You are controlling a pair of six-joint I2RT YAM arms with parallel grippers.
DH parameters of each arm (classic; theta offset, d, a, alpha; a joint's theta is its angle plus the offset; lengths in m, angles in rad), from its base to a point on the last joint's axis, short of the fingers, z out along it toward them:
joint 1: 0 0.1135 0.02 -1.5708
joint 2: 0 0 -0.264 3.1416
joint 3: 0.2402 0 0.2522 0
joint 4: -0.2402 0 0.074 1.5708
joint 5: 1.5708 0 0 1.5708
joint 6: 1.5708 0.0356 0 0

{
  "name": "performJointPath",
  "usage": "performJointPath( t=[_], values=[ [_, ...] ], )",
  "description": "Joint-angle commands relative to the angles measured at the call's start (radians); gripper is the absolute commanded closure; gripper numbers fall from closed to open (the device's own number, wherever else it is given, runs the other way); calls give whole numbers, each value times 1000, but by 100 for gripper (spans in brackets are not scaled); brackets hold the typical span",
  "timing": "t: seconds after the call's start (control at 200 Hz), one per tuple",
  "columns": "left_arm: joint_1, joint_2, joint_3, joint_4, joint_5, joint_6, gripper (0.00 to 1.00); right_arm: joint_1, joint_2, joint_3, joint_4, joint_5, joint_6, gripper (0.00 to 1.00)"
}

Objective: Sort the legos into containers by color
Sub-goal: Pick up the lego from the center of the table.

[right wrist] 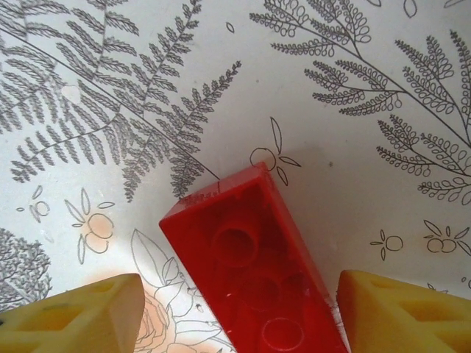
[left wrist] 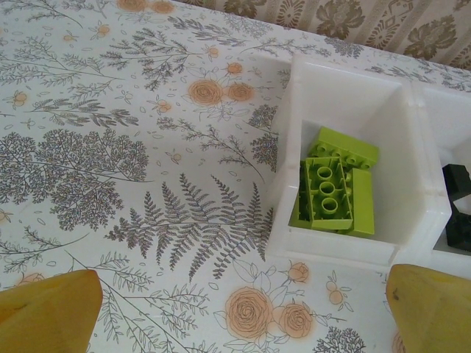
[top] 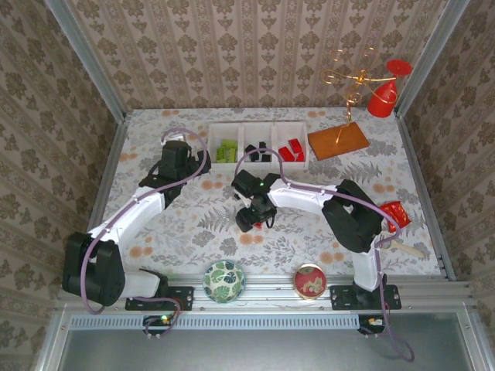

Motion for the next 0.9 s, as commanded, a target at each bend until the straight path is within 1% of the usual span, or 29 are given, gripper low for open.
performJointPath(
  t=[0.0,0.145,0.285,0.445,0.605,0.73,0.895],
  values=[
    [11,-11,-19,21,5,-19,0,5,38,19,-35,29,4,33],
    [14,-17,-22,18,2,-20,0,7,62,35,-51,52,6,40],
    [17,-25,-30,21,0,-22,0,9,72,44,-65,84,11,50],
    [19,-31,-35,21,0,-24,0,11,58,44,-69,126,26,61],
    [23,-37,-38,21,0,-23,0,11,31,44,-65,179,42,75],
    [27,-42,-41,20,-1,-22,0,11,4,43,-61,216,54,80],
    [31,-47,-45,19,0,-23,0,9,-53,28,-52,273,69,81]
  ],
)
